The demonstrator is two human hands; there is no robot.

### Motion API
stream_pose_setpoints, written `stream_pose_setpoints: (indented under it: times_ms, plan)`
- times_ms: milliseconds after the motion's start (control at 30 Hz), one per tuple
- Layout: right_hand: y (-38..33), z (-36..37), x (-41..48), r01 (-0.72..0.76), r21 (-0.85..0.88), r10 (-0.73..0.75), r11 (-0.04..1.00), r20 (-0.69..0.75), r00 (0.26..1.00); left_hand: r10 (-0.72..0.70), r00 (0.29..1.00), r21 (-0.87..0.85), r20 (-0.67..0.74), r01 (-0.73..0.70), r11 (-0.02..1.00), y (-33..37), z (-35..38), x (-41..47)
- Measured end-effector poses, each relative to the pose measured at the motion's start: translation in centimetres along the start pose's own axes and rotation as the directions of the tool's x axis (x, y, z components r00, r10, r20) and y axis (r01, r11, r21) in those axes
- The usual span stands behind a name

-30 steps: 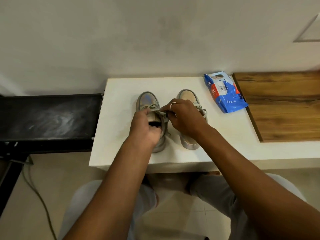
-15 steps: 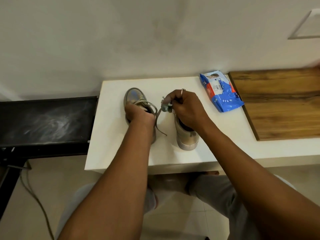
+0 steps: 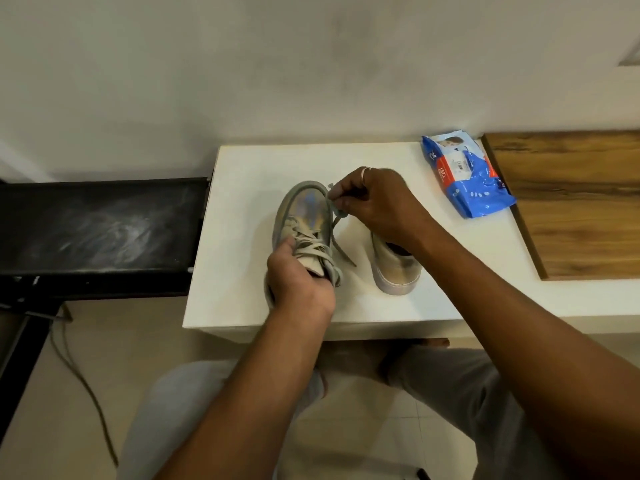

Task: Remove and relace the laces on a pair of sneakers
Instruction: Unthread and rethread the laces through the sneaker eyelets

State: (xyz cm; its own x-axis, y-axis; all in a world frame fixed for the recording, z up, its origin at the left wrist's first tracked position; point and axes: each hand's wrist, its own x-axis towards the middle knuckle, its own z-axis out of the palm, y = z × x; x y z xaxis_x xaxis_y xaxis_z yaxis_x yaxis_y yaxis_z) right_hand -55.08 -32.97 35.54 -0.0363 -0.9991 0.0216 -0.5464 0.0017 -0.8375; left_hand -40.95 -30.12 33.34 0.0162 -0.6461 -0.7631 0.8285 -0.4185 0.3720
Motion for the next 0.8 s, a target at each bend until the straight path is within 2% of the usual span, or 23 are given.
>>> stream_pose_setpoints:
  times_ms: [133, 233, 333, 433, 533, 600, 700, 733, 800]
  plan:
    - [0.3, 1.5, 1.4, 0.060, -0.233, -0.042, 0.971, 0.081, 0.996, -0.022, 0.999, -0.002, -0.028, 0.022, 1.000, -0.4, -0.1, -0.7]
    - [0.1, 2.4, 3.2, 0.156, -0.427, -0.094, 0.891, 0.162, 0.982, -0.028, 0.999, -0.005, -0.024, 0.028, 1.000, -0.1, 0.0, -0.4]
    - [0.1, 3.2, 4.7, 0.176, -0.561, -0.054, 0.809, 0.228, 0.972, -0.080, 0.996, -0.006, -0.027, 0.080, 0.997, 0.1, 0.5, 0.2]
    - [0.7, 3.6, 5.7, 0.130, -0.597, -0.015, 0.792, 0.194, 0.981, -0.135, 0.988, -0.018, -0.071, 0.135, 0.991, 0.2, 1.1, 0.7]
    - [1.0, 4.1, 6.3, 0.114, -0.615, -0.003, 0.780, 0.179, 0.984, -0.136, 0.986, -0.065, -0.097, 0.130, 0.989, 0.1, 1.3, 1.1]
    - [0.5, 4.3, 6.4, 0.163, -0.596, 0.016, 0.787, 0.284, 0.959, -0.128, 0.985, -0.086, -0.119, 0.118, 0.989, 0.0, 1.3, 1.2]
    - [-0.2, 4.3, 6.7, 0.254, -0.584, 0.060, 0.771, 0.463, 0.884, -0.135, 0.982, -0.079, -0.133, 0.125, 0.989, -0.1, 1.3, 1.1]
    - [-0.1, 4.2, 6.9, 0.262, -0.603, 0.061, 0.754, 0.462, 0.885, -0.143, 0.981, -0.085, -0.133, 0.133, 0.988, 0.0, 1.4, 1.1]
    - [0.6, 4.3, 7.5, 0.241, -0.655, 0.020, 0.716, 0.365, 0.931, -0.166, 0.977, -0.102, -0.130, 0.153, 0.983, 0.1, 1.3, 1.1]
